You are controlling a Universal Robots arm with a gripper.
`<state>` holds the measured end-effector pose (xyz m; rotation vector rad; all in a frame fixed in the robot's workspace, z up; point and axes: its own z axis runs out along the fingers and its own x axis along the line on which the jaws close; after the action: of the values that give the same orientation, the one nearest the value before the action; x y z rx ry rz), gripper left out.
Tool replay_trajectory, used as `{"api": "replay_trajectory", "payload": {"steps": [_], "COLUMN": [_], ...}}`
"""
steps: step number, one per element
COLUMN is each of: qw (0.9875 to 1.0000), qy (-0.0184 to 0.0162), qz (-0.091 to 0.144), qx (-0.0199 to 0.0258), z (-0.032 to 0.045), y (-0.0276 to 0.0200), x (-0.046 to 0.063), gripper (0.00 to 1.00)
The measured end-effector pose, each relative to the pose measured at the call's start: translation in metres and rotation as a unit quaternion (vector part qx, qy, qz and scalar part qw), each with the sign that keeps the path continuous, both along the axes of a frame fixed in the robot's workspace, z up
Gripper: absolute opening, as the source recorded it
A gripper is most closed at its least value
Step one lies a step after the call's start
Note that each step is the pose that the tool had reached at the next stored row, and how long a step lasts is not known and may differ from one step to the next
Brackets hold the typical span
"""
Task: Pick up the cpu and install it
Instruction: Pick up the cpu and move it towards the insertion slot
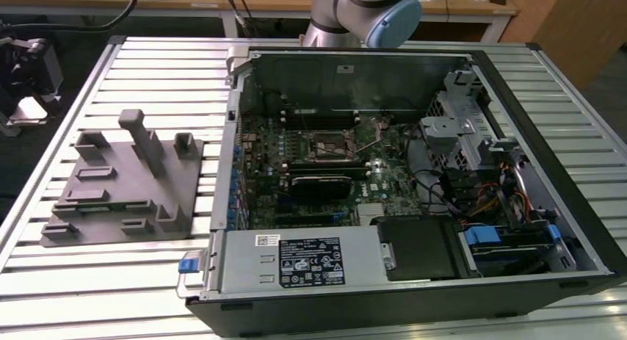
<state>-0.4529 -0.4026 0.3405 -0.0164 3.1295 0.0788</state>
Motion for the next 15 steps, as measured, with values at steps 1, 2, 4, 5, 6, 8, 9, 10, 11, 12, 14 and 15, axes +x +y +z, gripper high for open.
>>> {"api": "replay_trajectory", "payload": {"steps": [1,2,4,5,6,8,9,10,11,12,14,15], "qw": [1.0,1.0,1.0,1.0,1.0,1.0,1.0,1.0,1.0,1.0,1.0,1.0], "qy": [0.0,0.0,0.0,0.0,0.0,0.0,0.0,0.0,0.0,0.0,0.0,0.0], "qz": [0.0,0.0,0.0,0.0,0.0,0.0,0.0,0.0,0.0,0.0,0.0,0.0], "qx": [0.0,0.0,0.0,0.0,0.0,0.0,0.0,0.0,0.0,0.0,0.0,0.0], "z": [0.0025,0.0048,0.0095,0.0116,0.0138,0.018,0.0201,0.022,0.0237,0.0253,0.0288,0.0306], "y": [0.0001,0.0001,0.0007,0.0009,0.001,0.0014,0.0016,0.0017,0.0018,0.0018,0.0018,0.0019], "x": [0.0,0.0,0.0,0.0,0.0,0.0,0.0,0.0,0.0,0.0,0.0,0.0], "gripper": [0.54,0.54,0.54,0.54,0.54,0.54,0.54,0.54,0.54,0.54,0.54,0.54]}}
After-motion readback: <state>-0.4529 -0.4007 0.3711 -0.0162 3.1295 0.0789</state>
